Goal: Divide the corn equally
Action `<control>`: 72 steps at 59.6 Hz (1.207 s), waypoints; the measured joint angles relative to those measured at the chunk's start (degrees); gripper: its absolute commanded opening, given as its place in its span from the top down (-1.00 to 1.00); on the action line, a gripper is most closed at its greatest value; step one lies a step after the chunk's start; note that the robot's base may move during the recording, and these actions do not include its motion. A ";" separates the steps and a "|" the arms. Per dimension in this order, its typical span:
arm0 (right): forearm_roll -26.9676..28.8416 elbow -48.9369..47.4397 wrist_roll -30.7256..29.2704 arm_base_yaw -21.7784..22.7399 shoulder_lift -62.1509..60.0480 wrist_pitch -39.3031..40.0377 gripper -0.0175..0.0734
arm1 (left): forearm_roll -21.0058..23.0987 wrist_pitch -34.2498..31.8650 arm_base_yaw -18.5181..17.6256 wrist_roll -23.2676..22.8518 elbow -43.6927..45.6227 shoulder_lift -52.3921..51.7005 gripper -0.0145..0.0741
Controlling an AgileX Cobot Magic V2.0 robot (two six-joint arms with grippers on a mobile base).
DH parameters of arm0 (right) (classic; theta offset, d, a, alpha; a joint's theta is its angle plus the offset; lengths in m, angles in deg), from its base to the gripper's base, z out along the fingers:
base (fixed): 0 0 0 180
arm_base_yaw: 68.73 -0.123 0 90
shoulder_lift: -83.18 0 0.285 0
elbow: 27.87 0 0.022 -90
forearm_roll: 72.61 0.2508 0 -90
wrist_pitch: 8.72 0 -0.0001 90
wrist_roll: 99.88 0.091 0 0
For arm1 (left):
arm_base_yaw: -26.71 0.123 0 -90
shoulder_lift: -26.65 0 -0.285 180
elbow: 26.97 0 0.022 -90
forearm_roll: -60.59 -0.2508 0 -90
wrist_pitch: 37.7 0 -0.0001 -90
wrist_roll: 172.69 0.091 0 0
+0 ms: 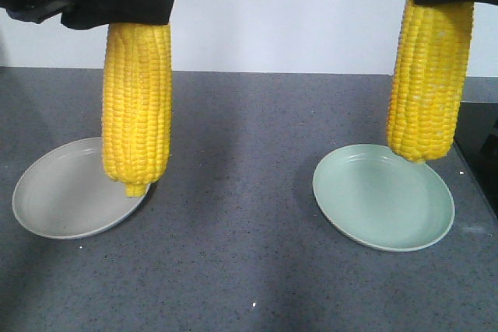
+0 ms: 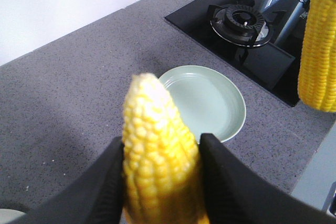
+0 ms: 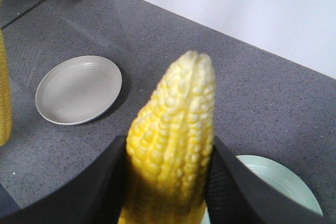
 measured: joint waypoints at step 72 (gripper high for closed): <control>-15.27 0.06 0.46 0.00 32.61 -0.43 0.60 | -25.56 0.25 11.59 -8.12 -0.06 16.92 0.69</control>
